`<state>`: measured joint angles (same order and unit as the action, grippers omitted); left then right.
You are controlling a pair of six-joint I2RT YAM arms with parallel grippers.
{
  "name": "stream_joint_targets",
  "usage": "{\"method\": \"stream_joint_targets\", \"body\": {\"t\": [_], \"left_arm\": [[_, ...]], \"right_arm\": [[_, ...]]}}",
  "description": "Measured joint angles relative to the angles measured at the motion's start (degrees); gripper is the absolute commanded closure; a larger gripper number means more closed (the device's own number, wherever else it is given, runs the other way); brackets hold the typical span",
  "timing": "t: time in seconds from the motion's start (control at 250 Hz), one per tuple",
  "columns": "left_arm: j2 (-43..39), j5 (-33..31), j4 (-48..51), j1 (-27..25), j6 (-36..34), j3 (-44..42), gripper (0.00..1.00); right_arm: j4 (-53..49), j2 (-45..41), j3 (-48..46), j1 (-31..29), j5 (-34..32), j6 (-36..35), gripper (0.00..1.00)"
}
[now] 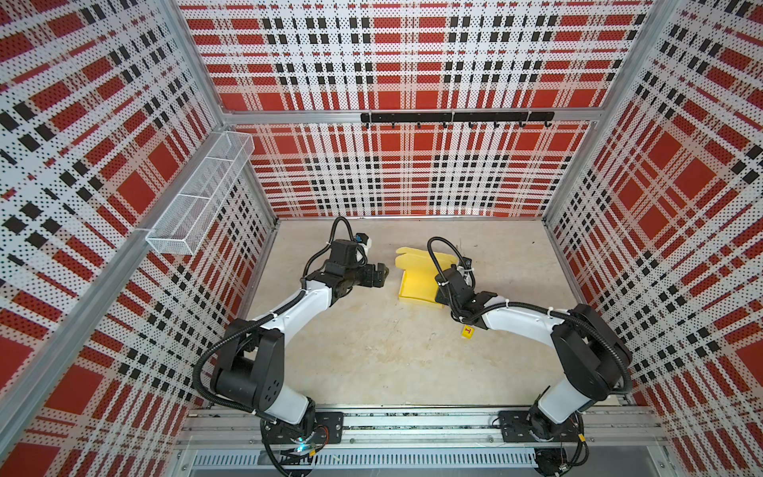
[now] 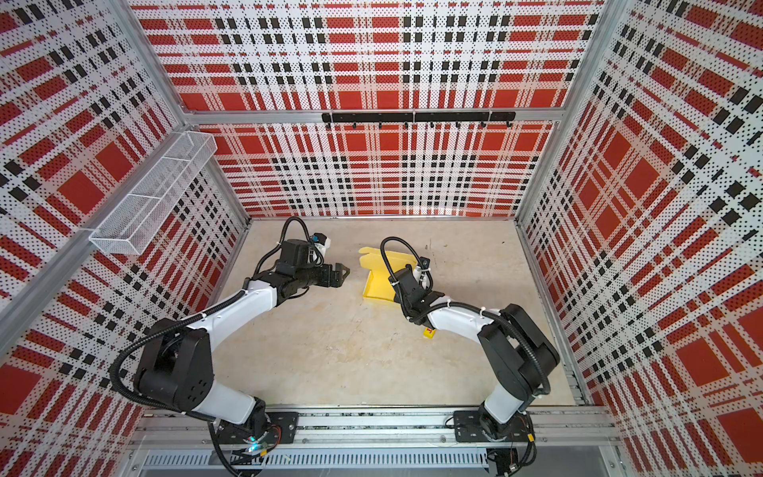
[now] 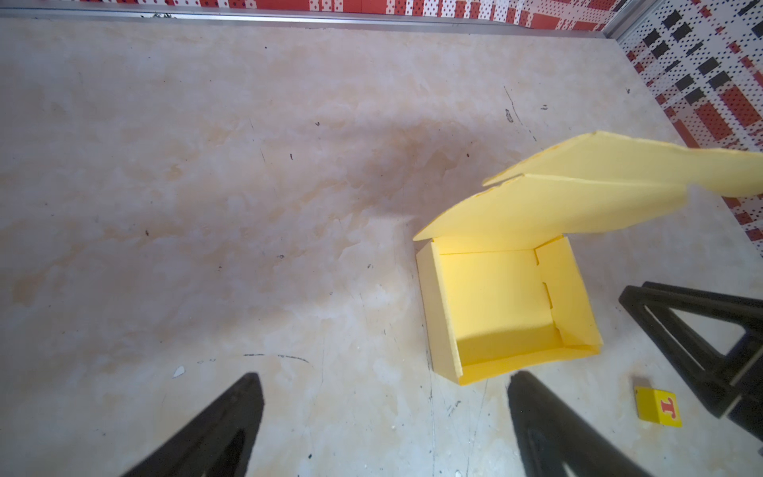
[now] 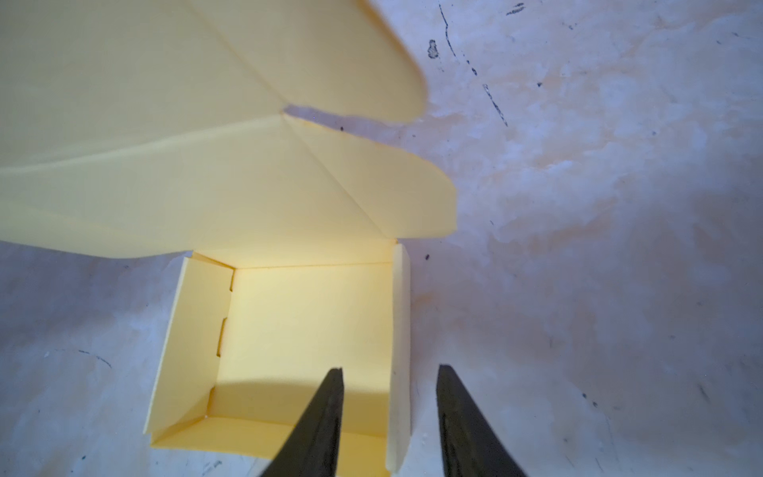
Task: Fold the paper box
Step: 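Release the box wall with the right gripper and move it toward the yellow T block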
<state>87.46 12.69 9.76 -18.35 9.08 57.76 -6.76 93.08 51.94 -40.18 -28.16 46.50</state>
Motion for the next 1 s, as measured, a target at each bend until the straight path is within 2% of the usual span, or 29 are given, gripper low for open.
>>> {"method": "stream_joint_targets", "body": {"t": [0.096, 0.18, 0.508, 0.572, 0.78, 1.0], "left_arm": [[-0.24, 0.17, -0.85, 0.02, -1.01, -0.59, 0.02], [-0.66, 0.39, -1.29, 0.07, -1.86, -1.36, 0.02], [-1.03, 2.29, -2.56, 1.92, -4.74, -2.67, 0.02], [-1.18, 2.64, -2.93, 2.45, -5.44, -3.15, 0.02], [-1.88, 4.37, -3.50, 4.35, -6.86, -5.38, 0.00], [-1.90, 5.55, -3.80, 6.27, -7.04, -5.66, 0.00]], "right_arm": [[-1.66, -1.81, -1.90, 0.00, -0.52, 0.68, 0.48], [-3.63, -3.98, -3.43, 0.00, -1.36, 0.98, 0.34], [-10.58, -14.01, -8.55, 0.00, -6.10, 0.50, 0.09], [-12.00, -15.26, -9.18, 0.00, -6.80, 0.50, 0.02], [-15.63, -16.06, -9.99, 0.02, -6.69, 0.72, 0.00], [-18.71, -16.85, -11.74, 0.02, -3.21, 3.91, 0.08]]}}
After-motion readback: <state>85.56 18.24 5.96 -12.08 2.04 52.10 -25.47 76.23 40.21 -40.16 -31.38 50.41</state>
